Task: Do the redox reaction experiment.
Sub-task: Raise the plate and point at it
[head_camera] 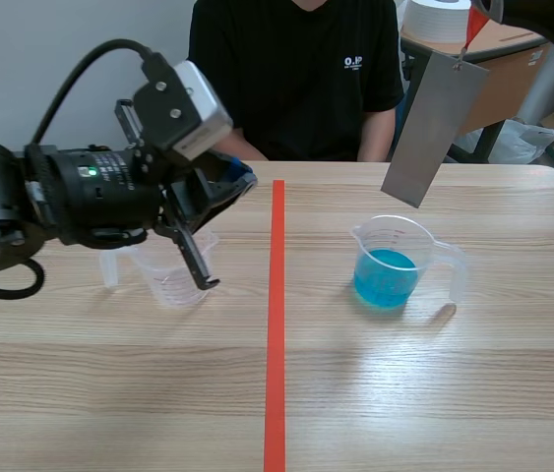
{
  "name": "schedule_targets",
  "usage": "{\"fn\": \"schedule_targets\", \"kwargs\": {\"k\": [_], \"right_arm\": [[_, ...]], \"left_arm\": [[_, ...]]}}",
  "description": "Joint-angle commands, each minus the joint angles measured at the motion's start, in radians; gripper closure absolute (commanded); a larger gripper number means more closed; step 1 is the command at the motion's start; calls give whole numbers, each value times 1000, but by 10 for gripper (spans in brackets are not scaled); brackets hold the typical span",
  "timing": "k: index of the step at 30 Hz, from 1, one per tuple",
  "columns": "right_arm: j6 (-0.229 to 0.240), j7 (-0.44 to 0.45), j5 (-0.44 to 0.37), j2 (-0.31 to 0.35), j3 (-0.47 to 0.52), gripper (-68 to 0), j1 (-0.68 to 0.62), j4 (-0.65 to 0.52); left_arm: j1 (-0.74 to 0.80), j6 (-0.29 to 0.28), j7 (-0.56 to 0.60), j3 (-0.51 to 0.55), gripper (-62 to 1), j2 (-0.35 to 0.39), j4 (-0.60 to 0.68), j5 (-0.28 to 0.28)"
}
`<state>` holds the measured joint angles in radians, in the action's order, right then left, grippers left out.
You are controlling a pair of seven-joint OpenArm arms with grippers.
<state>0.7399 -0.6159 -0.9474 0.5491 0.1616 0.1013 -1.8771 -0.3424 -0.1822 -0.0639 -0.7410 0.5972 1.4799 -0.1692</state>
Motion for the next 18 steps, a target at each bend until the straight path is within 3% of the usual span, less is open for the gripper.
{"fn": "schedule_targets", "kwargs": {"k": [1,9,18], "right_arm": [[6,11,-11,13,8,-17,10,-14],[6,11,-11,13,8,-17,10,-14],[6,11,-11,13,8,-17,10,-14]], "left_arm": [[-26,15,11,-12,-49,-39,-39,15],[-143,15,34,-50,-49,-251,-280,114],[-222,14,87,-86,-49,-399,-470,190]]}}
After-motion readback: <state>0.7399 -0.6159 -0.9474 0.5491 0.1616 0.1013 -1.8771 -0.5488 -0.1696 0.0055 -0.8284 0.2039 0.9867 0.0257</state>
